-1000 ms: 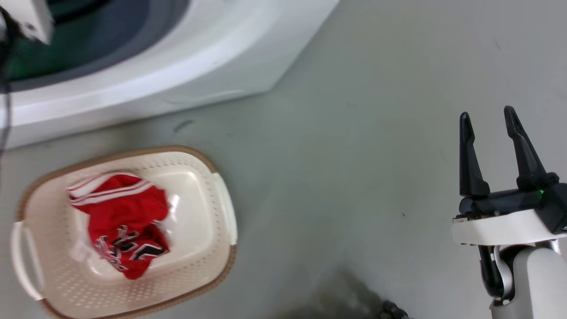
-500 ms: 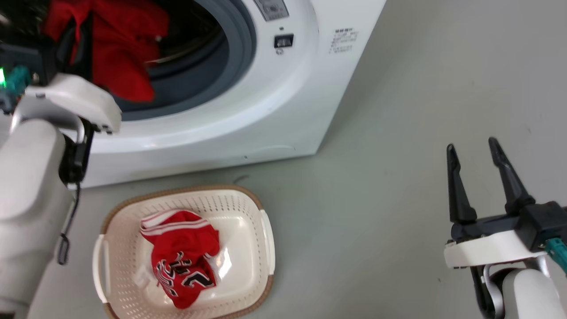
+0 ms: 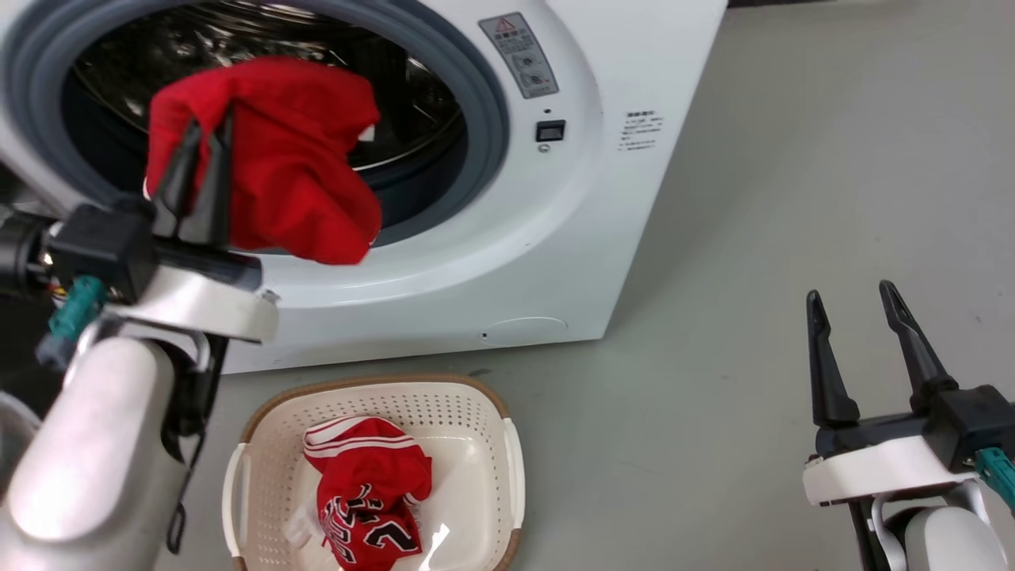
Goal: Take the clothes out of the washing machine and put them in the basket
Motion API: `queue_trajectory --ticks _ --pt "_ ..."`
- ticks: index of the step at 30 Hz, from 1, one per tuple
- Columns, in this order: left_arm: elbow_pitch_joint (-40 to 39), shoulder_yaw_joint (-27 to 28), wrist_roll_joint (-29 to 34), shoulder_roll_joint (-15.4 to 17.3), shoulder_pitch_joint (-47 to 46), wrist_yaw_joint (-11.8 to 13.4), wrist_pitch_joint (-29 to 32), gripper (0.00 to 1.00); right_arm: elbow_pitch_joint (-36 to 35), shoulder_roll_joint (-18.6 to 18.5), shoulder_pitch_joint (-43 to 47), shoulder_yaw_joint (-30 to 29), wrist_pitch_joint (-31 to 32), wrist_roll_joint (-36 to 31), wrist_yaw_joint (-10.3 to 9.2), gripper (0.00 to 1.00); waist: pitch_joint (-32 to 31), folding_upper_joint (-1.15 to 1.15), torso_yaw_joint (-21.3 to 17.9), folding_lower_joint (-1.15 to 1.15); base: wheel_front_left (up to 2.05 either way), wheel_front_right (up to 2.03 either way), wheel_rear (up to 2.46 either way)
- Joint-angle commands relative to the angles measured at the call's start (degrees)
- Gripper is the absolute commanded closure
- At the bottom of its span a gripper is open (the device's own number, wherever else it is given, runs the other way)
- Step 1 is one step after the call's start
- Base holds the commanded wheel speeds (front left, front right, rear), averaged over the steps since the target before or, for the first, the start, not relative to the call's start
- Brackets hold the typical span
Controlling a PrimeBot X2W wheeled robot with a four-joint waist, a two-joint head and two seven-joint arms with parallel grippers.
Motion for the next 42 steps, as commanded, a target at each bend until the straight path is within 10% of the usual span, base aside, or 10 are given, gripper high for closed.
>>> queue_trajectory --ticks 1,19,42 --pt "-1.8 0.2 0.6 -0.5 1.6 -0.2 -0.2 1.0 0.3 0.0 0.6 -0.1 -0.1 0.2 -0.06 0.0 -0.6 0.0 1.0 0.02 0.0 0.0 0.0" --pt "-4.7 -11.1 -1.3 -1.3 13.8 -8.1 6.7 1.0 0.3 0.0 -0.7 -0.2 -0.1 0.0 -0.06 0.0 2.1 0.0 3.0 0.02 0.0 0.0 0.0" --pt "37.2 -23.4 6.1 -5.5 -4.4 -10.8 3.6 1.0 -4.0 0.0 -6.7 -1.1 -0.1 1.8 -0.06 0.0 25.1 0.0 -6.6 0.02 0.0 0.0 0.0"
